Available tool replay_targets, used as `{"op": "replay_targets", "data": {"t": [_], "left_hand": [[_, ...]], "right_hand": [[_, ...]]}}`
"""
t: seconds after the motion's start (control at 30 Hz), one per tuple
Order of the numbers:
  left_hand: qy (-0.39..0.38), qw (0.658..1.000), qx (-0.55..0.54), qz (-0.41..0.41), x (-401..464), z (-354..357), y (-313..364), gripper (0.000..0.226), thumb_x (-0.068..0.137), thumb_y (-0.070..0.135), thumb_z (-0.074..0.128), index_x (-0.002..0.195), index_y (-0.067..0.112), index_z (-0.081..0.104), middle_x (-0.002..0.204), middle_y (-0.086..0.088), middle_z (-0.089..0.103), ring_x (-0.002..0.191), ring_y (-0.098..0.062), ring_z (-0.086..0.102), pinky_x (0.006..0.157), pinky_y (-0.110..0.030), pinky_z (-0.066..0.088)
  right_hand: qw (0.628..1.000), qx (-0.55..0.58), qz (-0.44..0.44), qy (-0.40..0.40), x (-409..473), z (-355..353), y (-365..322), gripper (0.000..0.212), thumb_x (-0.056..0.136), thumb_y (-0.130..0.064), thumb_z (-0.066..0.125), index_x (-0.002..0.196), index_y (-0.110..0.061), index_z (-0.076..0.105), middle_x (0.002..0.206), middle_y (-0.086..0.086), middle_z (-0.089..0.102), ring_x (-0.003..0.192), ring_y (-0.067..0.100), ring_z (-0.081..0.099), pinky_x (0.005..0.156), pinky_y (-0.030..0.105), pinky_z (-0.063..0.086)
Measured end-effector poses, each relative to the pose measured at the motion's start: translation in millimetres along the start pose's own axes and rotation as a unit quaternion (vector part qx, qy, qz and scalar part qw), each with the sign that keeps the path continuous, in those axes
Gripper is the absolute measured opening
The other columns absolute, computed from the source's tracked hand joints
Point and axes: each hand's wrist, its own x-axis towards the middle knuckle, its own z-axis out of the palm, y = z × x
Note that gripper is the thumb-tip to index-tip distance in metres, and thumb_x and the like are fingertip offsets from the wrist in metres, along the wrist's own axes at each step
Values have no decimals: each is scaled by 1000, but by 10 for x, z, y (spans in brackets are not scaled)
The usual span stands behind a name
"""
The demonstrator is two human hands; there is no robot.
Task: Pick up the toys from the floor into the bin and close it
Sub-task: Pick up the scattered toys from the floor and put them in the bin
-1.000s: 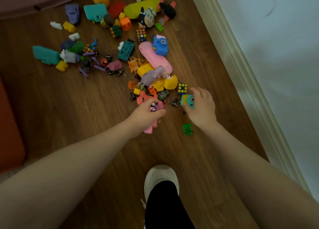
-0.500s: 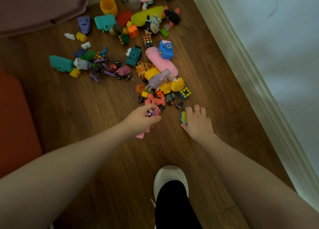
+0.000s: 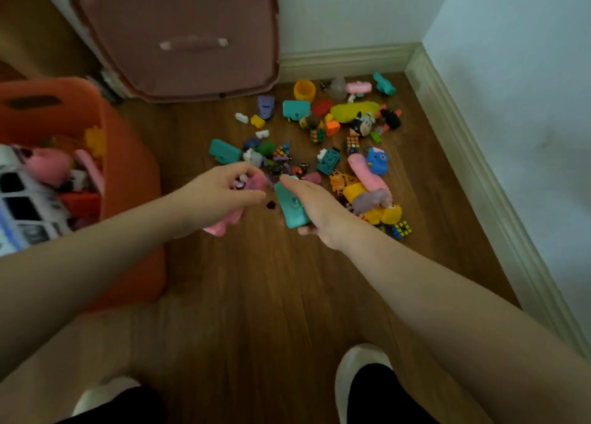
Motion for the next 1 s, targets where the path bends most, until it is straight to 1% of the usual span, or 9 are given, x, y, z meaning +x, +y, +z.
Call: {"op": "replay_targets", "data": {"t": [0.1, 0.17, 0.23, 0.47, 0.6, 0.67, 0.73, 0.83, 1.0], "left_hand": [[75, 995, 20, 68, -256, -345, -177, 20, 88, 21, 61, 106, 27, 56, 92, -12, 63, 68, -15, 58, 64, -36, 51], [130, 984, 56, 105, -525, -696, -403, 24, 88, 23, 61, 107, 34, 52, 94, 13, 59, 76, 0, 58, 69, -18, 47], [178, 974, 68, 121, -712, -984, -637, 26, 87, 24, 62, 108, 34, 51, 97, 22, 56, 87, 2, 56, 76, -15, 41], [257, 932, 222, 125, -1116, -1675, -1527, 40, 84, 33, 58, 121, 16, 55, 112, -5, 59, 99, -17, 55, 82, -28, 40], [237, 928, 268, 107, -1206, -1753, -1950, 57, 74, 52, 36, 111, 15, 60, 95, -4, 54, 78, -22, 55, 67, -40, 50], [233, 915, 298, 140, -1206, -1762, -2045, 51, 79, 51, 38, 106, 15, 63, 92, -2, 54, 73, -16, 53, 60, -37, 51], [232, 896, 333, 182, -1153, -1772, -2077, 46, 83, 48, 41, 104, 15, 64, 92, -3, 57, 75, -18, 56, 57, -30, 49], [251, 868, 372, 211, -989, -1807, -2002, 39, 84, 41, 46, 107, 15, 63, 93, -6, 60, 80, -24, 60, 54, -28, 45], [247, 884, 371, 144, -606, -1943, -1735, 40, 91, 35, 50, 128, 19, 49, 118, -6, 50, 108, -23, 48, 82, -35, 47]], "right_hand": [[999, 21, 0, -42, -3, 407, -286, 34, 91, -50, 50, 104, -21, 59, 80, 1, 62, 68, 15, 60, 40, 19, 33], [995, 39, -6, -89, 6, 786, -513, 39, 91, -49, 50, 106, -15, 59, 77, 3, 62, 66, 16, 60, 35, 18, 32], [991, 60, -13, -116, 14, 1092, -706, 39, 91, -50, 49, 103, -14, 60, 77, 3, 62, 65, 17, 60, 35, 17, 31], [991, -42, -51, -115, 209, 2263, -1164, 36, 92, -47, 51, 108, -16, 57, 91, 5, 58, 77, 16, 58, 49, 22, 47], [985, -151, -55, -69, 474, 2678, -1146, 42, 92, -40, 55, 126, -16, 49, 113, 7, 53, 96, 22, 56, 63, 30, 57], [911, -387, -139, -17, 631, 2742, -1083, 52, 92, -41, 53, 134, -14, 41, 124, 9, 51, 109, 27, 53, 87, 40, 53], [749, -625, -219, 5, 742, 2725, -1025, 61, 94, -41, 47, 144, -12, 28, 147, 15, 34, 135, 32, 33, 109, 44, 32], [590, -769, -246, -34, 813, 2572, -993, 68, 97, -43, 35, 151, -15, 5, 160, 2, 5, 147, 19, -3, 115, 52, -7], [600, -757, -259, -5, 905, 2400, -973, 62, 100, -47, 22, 151, -15, 7, 159, -1, 14, 147, 16, 1, 113, 52, -12]]}}
